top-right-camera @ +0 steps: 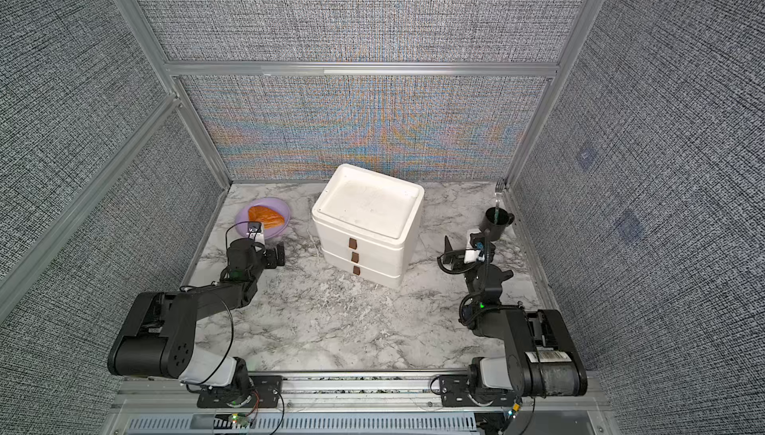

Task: Take the microphone out of the drawer
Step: Open the drawer in the storage box.

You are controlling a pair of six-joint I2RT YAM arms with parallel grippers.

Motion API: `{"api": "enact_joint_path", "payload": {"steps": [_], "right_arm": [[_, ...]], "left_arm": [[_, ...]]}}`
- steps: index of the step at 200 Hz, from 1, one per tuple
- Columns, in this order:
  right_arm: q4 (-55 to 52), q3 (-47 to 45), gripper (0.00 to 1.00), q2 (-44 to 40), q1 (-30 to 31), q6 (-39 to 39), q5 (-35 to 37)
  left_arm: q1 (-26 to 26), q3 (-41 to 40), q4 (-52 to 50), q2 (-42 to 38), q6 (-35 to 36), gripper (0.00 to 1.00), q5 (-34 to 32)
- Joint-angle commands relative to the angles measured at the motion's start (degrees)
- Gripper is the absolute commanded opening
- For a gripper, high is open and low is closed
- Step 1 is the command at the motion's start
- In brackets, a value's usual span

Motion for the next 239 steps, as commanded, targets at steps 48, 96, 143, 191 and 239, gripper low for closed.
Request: {"api": "enact_joint_path", "payload": {"steps": [48, 96, 143, 191, 239], "right_arm": [[1.71, -0.01, 0.98, 0.24, 0.06, -0.09, -0.38], [1.71, 0.02, 0.98, 0.28, 0.06, -0.09, -0.38], [1.76, 0.04, 0.98, 0.27, 0.06, -0.16, -0.43], [1.73, -0.04, 0.98, 0.22, 0.08, -0.1, -0.38], [1.33, 0.22, 0.98, 0.28, -0.08, 0.17, -0.38]], "left_arm": [[0.0, -0.07, 1.67, -0.18, 0.42, 1.0, 0.59], [0.02, -0.07, 1.67, -0.19, 0.42, 1.0, 0.63], [0.0, -0.07, 1.67, -0.25, 0.42, 1.0, 0.65], [0.04, 0.02, 1.53, -0.23, 0.33, 1.0, 0.66], [0.06, 2.75, -4.14, -1.91, -0.9, 1.0, -2.16]]}}
